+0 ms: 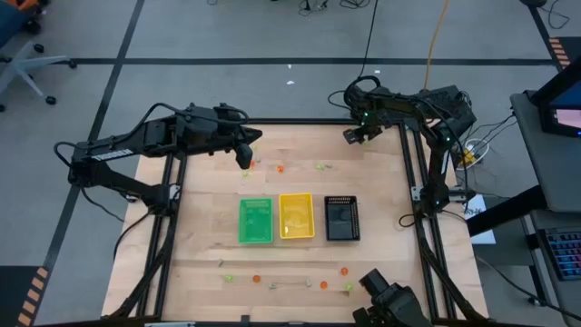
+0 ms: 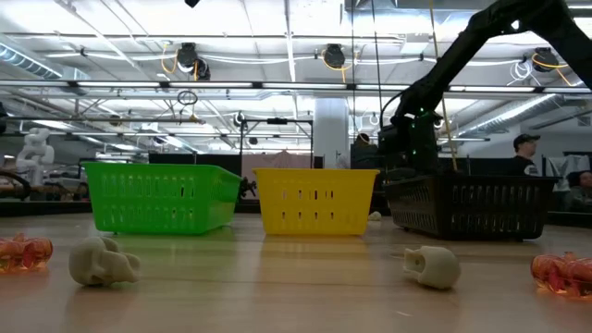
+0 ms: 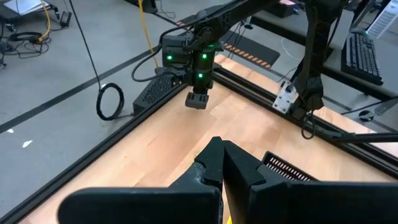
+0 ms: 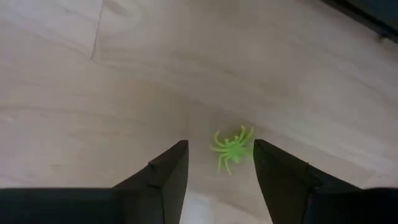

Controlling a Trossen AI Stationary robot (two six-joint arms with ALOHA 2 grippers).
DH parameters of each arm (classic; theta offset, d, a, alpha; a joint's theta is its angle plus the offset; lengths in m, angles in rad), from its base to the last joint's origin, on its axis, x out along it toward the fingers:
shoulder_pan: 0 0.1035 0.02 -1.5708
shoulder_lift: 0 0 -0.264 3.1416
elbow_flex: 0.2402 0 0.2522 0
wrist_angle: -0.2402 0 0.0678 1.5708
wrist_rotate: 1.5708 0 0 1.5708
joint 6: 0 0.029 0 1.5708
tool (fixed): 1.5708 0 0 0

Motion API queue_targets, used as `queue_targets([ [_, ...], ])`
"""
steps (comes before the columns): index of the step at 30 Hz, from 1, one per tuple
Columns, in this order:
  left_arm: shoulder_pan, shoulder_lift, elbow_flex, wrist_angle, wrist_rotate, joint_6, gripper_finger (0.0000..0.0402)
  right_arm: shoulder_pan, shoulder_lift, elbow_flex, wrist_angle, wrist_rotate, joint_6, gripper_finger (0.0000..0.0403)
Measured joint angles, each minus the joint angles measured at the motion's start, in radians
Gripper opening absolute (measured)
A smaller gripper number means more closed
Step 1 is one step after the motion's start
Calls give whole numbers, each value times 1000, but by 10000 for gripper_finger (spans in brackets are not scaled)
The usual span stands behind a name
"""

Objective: Sort Halloween decoration
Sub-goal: Put the green spider toy into the black basket

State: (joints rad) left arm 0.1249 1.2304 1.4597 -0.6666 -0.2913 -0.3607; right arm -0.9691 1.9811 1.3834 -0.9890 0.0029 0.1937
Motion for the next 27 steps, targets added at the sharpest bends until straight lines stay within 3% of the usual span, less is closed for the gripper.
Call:
queue_targets([
  [7,0,0,0,-2,0,9,8,0,2,0,-1,1,-20,150],
  [19,0,0,0,-9,-4,10,8,0,2,0,-24,29,-1,10],
  [27,0,0,0,-9,-6,10,8,0,2,0,-37,21,3,1],
])
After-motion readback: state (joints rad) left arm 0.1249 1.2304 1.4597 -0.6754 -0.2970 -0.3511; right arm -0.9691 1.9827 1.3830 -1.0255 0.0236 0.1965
